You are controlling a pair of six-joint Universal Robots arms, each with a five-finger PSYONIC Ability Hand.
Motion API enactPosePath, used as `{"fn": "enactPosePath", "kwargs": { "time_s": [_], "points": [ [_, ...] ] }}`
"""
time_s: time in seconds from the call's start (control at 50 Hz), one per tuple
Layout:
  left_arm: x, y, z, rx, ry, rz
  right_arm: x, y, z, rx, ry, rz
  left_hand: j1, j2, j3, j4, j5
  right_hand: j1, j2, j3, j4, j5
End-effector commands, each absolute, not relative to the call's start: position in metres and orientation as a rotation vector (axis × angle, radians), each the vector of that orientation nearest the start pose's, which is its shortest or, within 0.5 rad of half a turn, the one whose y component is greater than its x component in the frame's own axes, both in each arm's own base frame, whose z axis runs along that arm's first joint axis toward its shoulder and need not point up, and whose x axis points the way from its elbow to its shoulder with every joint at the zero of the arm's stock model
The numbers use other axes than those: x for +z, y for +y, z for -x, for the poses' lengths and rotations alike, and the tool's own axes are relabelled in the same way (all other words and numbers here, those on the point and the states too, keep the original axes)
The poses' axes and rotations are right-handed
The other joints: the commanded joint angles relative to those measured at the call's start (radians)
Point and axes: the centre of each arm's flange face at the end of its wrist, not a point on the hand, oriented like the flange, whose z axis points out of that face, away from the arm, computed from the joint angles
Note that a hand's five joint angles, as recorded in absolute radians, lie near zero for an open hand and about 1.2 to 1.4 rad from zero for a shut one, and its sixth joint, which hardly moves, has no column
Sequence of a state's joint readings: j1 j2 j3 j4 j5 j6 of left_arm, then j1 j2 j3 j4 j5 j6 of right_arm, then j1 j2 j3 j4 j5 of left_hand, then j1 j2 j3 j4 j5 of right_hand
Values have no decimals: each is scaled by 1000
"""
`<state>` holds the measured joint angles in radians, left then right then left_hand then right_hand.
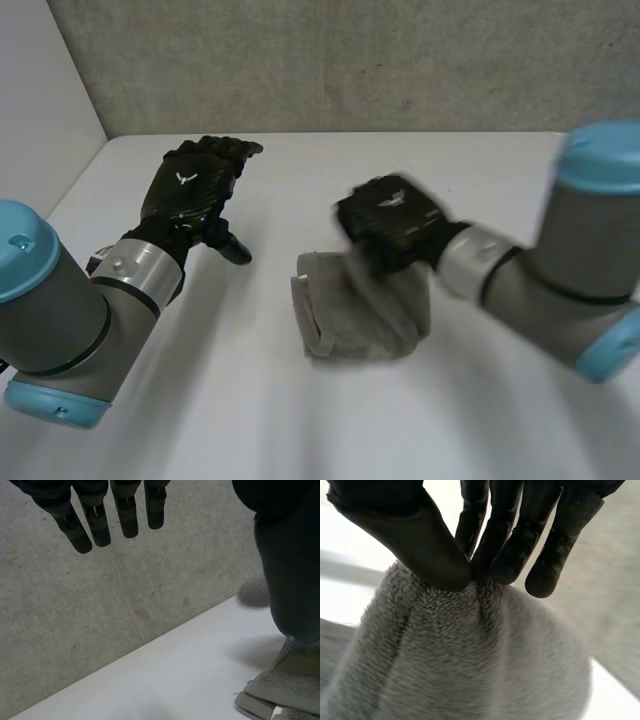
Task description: Fold the towel.
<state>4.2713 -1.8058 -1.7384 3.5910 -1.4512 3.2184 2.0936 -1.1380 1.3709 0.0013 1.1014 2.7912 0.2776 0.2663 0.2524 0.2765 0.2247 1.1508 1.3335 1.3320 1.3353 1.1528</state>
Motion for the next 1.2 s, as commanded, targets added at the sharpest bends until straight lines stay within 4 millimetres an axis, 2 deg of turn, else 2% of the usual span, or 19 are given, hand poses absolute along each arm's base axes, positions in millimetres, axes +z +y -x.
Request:
{"fn": "enactPosePath", "kwargs": {
  "time_s": [0.02,0.04,0.06,0.16,0.24,0.42,0.52,0.58,0.72,0.8,0.82,0.9,0.92,0.94,0.96,0.98,1.06,1.14,1.2],
  "points": [
    [220,-252,280,-2475,2334,-789,197,-196,-359,-1462,1706,1305,-93,-82,-68,-92,-215,-576,-759,-757,-761,-753],
    [220,-252,280,-2475,2334,-789,197,-196,-359,-1462,1707,1304,-93,-82,-68,-92,-215,-581,-764,-763,-766,-758],
    [220,-251,281,-2474,2335,-797,195,-197,-358,-1457,1728,1283,-93,-82,-68,-92,-215,-976,-1159,-1158,-1161,-1153],
    [217,-252,291,-2479,2347,-826,206,-214,-349,-1554,1815,1129,-85,-73,-59,-84,-206,-976,-1159,-1158,-1161,-1153],
    [213,-247,305,-2485,2374,-878,222,-246,-322,-1668,1911,962,-76,-65,-51,-75,-197,-976,-1159,-1158,-1161,-1153],
    [189,-241,327,-2387,2496,-960,213,-260,-305,-1655,1979,876,-70,-59,-45,-69,-192,-976,-1159,-1158,-1161,-1153],
    [158,-237,329,-2188,2621,-989,184,-263,-308,-1575,2041,892,-70,-59,-45,-69,-192,-976,-1159,-1158,-1161,-1153],
    [138,-238,328,-2056,2687,-993,142,-266,-313,-1469,2136,911,-73,-62,-48,-72,-195,-976,-1159,-1158,-1161,-1153],
    [135,-238,325,-1964,2723,-969,129,-274,-314,-1434,2180,908,-82,-70,-57,-81,-203,-976,-1159,-1158,-1161,-1153],
    [165,-238,326,-2080,2669,-950,141,-276,-313,-1467,2167,899,-90,-79,-65,-89,-212,-976,-1159,-1158,-1161,-1153],
    [165,-238,326,-2081,2669,-950,157,-278,-311,-1519,2139,886,-90,-79,-65,-89,-212,-976,-1159,-1158,-1161,-1153],
    [223,-240,320,-2278,2548,-894,220,-273,-306,-1697,2004,836,-90,-79,-65,-89,-212,-976,-1159,-1158,-1161,-1153],
    [244,-237,318,-2330,2514,-886,221,-273,-306,-1697,2003,836,-90,-79,-65,-89,-212,-976,-1159,-1158,-1161,-1153],
    [244,-237,318,-2331,2513,-886,239,-271,-305,-1750,1957,822,-90,-79,-65,-89,-212,-976,-1159,-1158,-1161,-1153],
    [264,-233,316,-2372,2484,-876,259,-268,-302,-1805,1914,797,-93,-82,-68,-92,-215,-976,-1159,-1158,-1161,-1153],
    [285,-229,313,-2417,2455,-862,259,-268,-302,-1806,1914,797,-93,-82,-68,-92,-215,-976,-1159,-1158,-1161,-1153],
    [321,-220,304,-2479,2436,-806,315,-262,-287,-1984,1846,598,-96,-85,-71,-95,-218,-976,-1159,-1158,-1161,-1153],
    [357,-221,282,-2486,2485,-587,336,-260,-273,-2080,1872,475,-96,-85,-71,-95,-218,-976,-1159,-1158,-1161,-1153],
    [366,-221,267,-2401,2527,-496,342,-258,-263,-2097,1956,455,-96,-85,-71,-95,-218,-976,-1159,-1158,-1161,-1153]
  ]
}}
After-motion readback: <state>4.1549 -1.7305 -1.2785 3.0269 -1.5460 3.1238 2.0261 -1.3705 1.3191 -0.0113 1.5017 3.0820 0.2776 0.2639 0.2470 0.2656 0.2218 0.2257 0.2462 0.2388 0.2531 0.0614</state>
